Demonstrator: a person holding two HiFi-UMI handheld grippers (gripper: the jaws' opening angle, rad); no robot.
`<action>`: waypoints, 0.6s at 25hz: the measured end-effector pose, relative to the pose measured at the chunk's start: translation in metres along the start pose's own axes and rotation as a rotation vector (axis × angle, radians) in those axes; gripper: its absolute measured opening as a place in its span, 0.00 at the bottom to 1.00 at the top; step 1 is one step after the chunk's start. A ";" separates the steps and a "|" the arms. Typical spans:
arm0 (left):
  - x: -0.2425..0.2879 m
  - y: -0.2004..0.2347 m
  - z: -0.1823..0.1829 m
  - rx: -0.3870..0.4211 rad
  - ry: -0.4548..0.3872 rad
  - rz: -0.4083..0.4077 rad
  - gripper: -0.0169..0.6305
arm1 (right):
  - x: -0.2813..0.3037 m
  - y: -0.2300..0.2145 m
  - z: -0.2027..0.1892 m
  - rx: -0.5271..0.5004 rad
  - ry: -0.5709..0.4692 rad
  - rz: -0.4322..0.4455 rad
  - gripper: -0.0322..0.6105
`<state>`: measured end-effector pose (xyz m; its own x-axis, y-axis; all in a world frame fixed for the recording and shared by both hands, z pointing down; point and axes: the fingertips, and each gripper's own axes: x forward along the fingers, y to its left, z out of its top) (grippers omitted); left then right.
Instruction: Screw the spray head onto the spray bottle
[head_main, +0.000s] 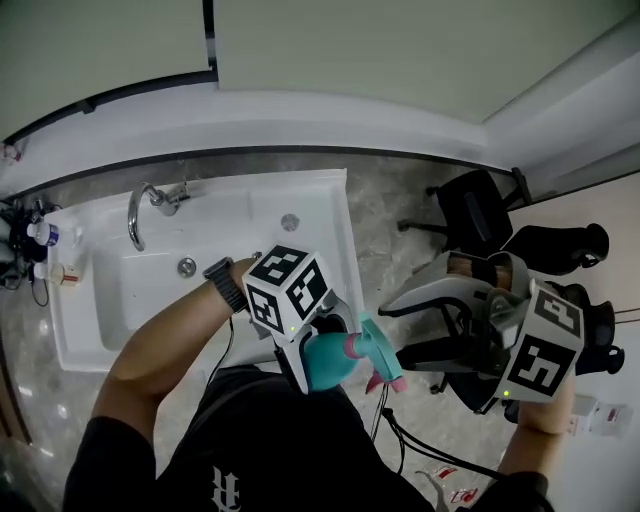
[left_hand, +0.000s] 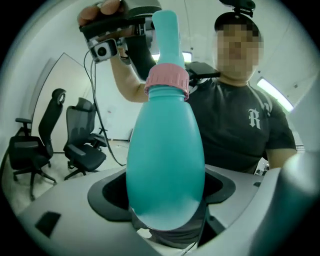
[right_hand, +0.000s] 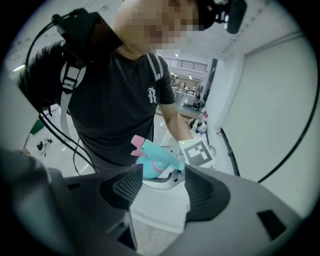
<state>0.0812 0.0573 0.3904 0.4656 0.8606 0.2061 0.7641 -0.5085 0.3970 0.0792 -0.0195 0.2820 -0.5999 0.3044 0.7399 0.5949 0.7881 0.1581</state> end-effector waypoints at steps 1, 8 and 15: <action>0.002 -0.003 0.003 0.001 -0.003 -0.025 0.63 | 0.002 0.002 0.003 -0.040 0.021 0.005 0.42; 0.007 0.001 0.010 0.002 0.004 -0.032 0.63 | 0.019 0.014 0.018 -0.197 0.090 0.096 0.42; 0.000 0.024 0.000 -0.021 0.030 0.162 0.63 | 0.035 0.010 0.001 0.070 0.215 0.113 0.24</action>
<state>0.0991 0.0453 0.4001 0.5683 0.7677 0.2959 0.6704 -0.6406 0.3745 0.0635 -0.0005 0.3088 -0.3997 0.2775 0.8736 0.6083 0.7932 0.0264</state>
